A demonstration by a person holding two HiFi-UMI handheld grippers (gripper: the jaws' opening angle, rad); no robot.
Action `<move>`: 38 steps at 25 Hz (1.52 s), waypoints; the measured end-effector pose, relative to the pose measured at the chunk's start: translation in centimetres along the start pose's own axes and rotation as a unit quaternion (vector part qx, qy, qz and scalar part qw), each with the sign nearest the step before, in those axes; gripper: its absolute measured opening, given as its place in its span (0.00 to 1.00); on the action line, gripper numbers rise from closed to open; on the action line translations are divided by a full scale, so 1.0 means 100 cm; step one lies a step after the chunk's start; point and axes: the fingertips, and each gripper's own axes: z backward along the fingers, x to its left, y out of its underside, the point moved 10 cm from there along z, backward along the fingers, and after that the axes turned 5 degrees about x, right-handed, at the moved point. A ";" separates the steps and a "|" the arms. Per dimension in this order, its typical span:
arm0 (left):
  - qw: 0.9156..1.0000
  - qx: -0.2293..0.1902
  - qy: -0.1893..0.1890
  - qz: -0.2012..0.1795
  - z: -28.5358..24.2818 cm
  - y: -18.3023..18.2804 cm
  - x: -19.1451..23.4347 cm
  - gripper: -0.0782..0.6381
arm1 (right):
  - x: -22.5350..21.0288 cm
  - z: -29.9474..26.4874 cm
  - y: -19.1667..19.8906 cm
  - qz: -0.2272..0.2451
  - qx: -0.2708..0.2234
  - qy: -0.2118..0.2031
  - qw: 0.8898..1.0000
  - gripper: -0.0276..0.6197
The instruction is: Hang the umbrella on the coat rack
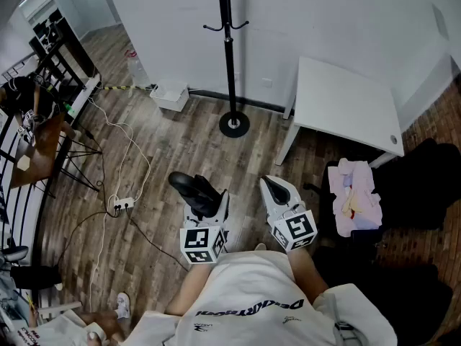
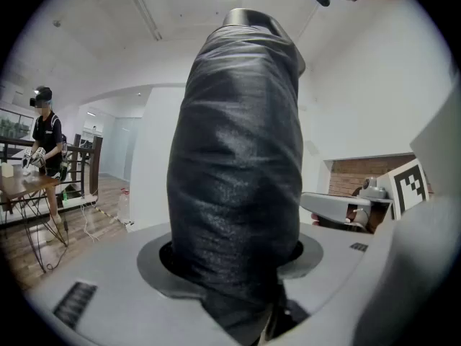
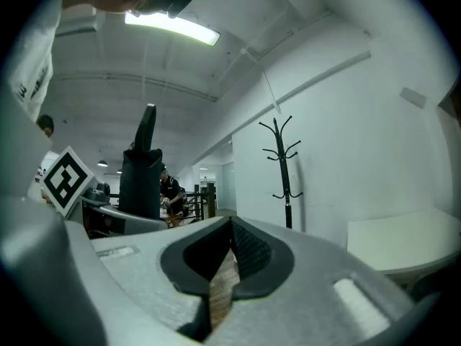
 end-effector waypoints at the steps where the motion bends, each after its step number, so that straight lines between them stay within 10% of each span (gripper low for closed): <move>1: 1.000 0.001 0.001 0.000 -0.001 -0.001 -0.001 0.45 | -0.002 -0.001 0.000 0.000 0.002 0.000 1.000 0.04; 24: 1.000 0.025 -0.004 0.003 -0.043 0.020 -0.087 0.45 | -0.080 0.031 0.012 -0.032 -0.022 -0.041 0.998 0.04; 38: 1.000 0.012 0.000 0.015 -0.150 -0.007 -0.014 0.45 | -0.115 -0.101 0.008 -0.007 0.002 -0.063 0.998 0.04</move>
